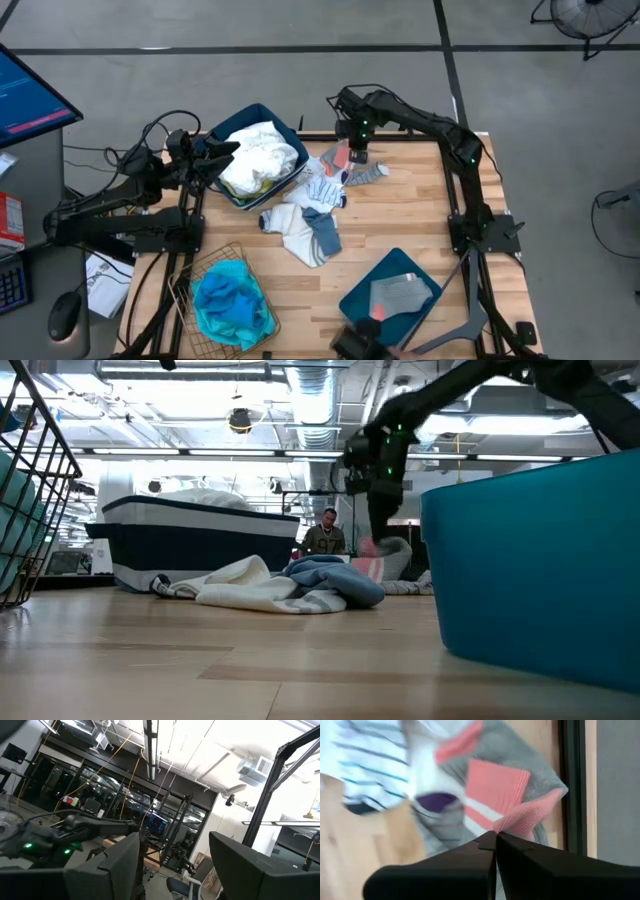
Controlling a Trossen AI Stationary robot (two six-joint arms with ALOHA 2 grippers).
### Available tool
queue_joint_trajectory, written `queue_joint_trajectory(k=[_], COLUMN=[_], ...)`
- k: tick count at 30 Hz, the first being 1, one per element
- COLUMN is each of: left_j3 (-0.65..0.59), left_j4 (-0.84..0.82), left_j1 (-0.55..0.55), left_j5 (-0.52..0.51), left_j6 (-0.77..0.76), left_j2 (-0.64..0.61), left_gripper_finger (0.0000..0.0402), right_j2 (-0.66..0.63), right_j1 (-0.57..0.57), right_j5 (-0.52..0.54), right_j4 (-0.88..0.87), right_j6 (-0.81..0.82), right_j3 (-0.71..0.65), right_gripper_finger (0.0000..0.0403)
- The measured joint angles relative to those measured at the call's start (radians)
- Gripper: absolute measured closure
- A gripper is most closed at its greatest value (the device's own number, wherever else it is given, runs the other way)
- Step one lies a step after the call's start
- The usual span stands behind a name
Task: Pick & Place Cloths
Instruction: Put the gray sock into the blue bin
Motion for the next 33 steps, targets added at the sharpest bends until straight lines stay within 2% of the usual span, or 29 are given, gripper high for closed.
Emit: queue_joint_trajectory(k=[7, 14, 19, 25, 33], left_j3=[0.000, 0.000, 0.000, 0.000, 0.000], left_j4=[-0.001, -0.002, -0.005, -0.005, -0.009], left_j1=[0.000, 0.000, 0.000, 0.000, 0.000], left_j5=[0.000, 0.000, 0.001, 0.021, 0.028], left_j6=[0.000, 0.000, 0.000, 0.000, 0.000], left_j2=[0.000, 0.000, 0.000, 0.000, 0.000], left_gripper_finger=[0.0176, 0.0176, 0.0176, 0.0176, 0.0176], right_j2=[-0.020, -0.019, -0.019, -0.027, -0.182], right_j1=[0.117, 0.256, 0.322, 0.421, 0.500], right_j5=[-0.039, -0.040, -0.040, -0.004, 0.113], right_j4=[0.017, 0.131, 0.137, 0.159, 0.123], right_j6=[0.123, 0.227, 0.335, 0.390, 0.479], right_j3=[0.000, 0.000, 0.000, -0.001, -0.001], right_gripper_finger=[0.0403, 0.0403, 0.0403, 0.0403, 0.0403])
